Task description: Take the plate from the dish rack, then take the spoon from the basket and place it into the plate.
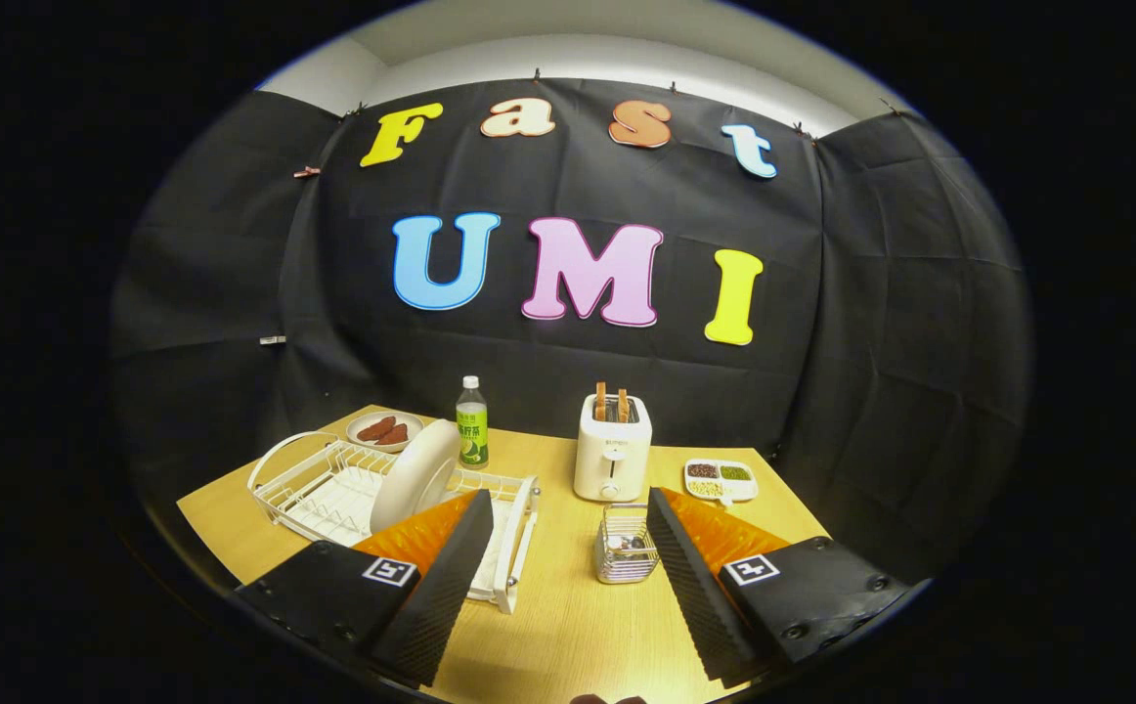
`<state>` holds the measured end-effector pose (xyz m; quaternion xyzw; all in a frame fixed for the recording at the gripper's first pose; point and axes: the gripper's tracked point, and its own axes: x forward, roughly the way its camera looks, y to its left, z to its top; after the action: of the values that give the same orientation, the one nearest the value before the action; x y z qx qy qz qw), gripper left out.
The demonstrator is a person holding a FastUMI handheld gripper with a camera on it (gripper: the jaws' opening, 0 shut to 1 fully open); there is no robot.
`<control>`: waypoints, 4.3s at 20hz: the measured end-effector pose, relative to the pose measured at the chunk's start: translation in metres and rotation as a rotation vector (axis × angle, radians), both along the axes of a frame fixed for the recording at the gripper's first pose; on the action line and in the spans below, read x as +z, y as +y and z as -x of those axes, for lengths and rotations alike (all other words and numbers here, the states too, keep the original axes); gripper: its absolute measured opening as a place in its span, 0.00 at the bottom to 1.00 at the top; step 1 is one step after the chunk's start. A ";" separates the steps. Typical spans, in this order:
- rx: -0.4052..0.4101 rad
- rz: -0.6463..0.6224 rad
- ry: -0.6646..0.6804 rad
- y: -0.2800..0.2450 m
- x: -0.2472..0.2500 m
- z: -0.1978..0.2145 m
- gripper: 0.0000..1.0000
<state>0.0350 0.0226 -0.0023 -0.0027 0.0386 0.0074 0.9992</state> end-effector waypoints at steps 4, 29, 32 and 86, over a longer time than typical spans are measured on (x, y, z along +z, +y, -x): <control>0.034 -0.037 0.045 0.016 0.010 -0.024 0.98; 0.131 -0.105 0.606 0.151 -0.075 -0.179 0.98; 0.100 -0.169 0.664 0.155 -0.089 -0.185 0.85; 0.096 -0.434 0.726 -0.007 -0.068 -0.008 0.29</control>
<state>0.0430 0.0160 -0.0702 0.2087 0.3851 0.0626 0.8968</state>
